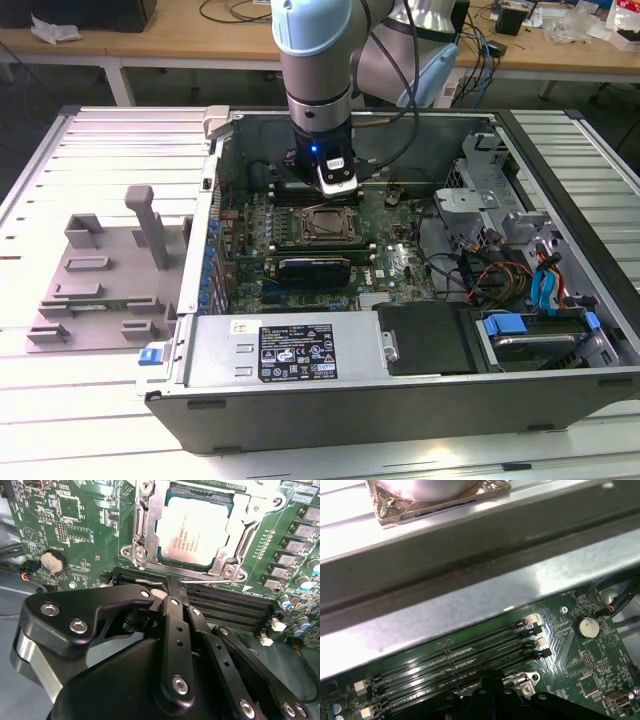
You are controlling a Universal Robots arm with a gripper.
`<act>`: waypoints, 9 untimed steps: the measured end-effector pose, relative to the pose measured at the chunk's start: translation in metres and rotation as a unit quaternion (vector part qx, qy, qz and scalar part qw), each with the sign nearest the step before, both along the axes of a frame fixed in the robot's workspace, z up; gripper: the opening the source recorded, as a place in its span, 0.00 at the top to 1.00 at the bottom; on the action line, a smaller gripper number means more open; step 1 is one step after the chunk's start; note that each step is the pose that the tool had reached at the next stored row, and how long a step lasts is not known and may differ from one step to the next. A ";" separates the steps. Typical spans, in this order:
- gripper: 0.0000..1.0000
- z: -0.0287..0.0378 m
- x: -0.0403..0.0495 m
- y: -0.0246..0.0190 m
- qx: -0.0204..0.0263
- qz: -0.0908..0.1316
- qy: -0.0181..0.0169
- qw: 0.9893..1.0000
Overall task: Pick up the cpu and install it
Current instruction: 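Install the first cpu locking lever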
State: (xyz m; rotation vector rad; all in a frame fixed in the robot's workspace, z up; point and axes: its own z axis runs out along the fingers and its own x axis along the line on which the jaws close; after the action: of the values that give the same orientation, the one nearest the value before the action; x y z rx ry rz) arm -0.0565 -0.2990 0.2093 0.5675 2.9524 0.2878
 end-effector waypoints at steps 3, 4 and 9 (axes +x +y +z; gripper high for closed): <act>0.89 -0.0002 0.0000 0.0012 0.000 -0.019 0.000 1.000; 0.89 -0.0002 0.0000 0.0014 0.000 -0.022 0.000 1.000; 0.89 -0.0002 -0.0001 0.0015 0.000 -0.022 0.000 1.000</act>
State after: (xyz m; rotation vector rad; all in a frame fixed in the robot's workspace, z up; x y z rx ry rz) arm -0.0566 -0.2975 0.2092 0.6318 2.9354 0.2842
